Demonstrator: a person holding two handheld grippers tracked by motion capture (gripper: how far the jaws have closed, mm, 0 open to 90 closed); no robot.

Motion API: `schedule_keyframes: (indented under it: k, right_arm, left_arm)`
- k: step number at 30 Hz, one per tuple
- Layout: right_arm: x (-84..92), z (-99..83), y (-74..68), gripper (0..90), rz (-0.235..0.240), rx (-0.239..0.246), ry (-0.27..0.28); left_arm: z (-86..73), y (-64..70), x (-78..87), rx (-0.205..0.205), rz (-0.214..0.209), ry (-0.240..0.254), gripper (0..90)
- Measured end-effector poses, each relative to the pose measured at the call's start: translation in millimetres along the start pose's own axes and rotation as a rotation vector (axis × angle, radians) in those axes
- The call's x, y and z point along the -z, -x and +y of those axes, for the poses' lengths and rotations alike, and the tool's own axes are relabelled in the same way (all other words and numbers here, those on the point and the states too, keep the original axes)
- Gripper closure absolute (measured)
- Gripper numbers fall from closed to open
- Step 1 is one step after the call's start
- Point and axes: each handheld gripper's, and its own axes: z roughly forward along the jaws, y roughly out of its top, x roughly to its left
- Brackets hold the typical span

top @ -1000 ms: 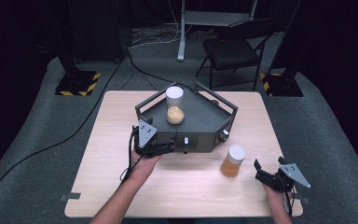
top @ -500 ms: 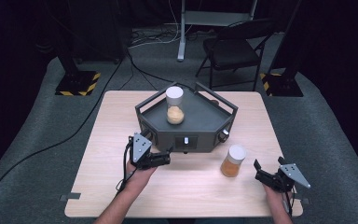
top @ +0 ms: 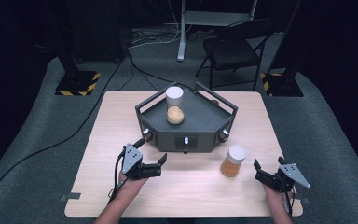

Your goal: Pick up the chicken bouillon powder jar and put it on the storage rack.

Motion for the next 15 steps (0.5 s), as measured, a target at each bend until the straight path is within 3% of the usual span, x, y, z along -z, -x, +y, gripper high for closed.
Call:
schedule_keyframes:
  k: [15]
  right_arm:
    - [-0.2, 0.4, -0.4, 0.0, 0.001, 0.005, -0.002]
  left_arm:
    - [-25.4, -6.2, 8.3, 0.02, 0.004, -0.016, 1.4]
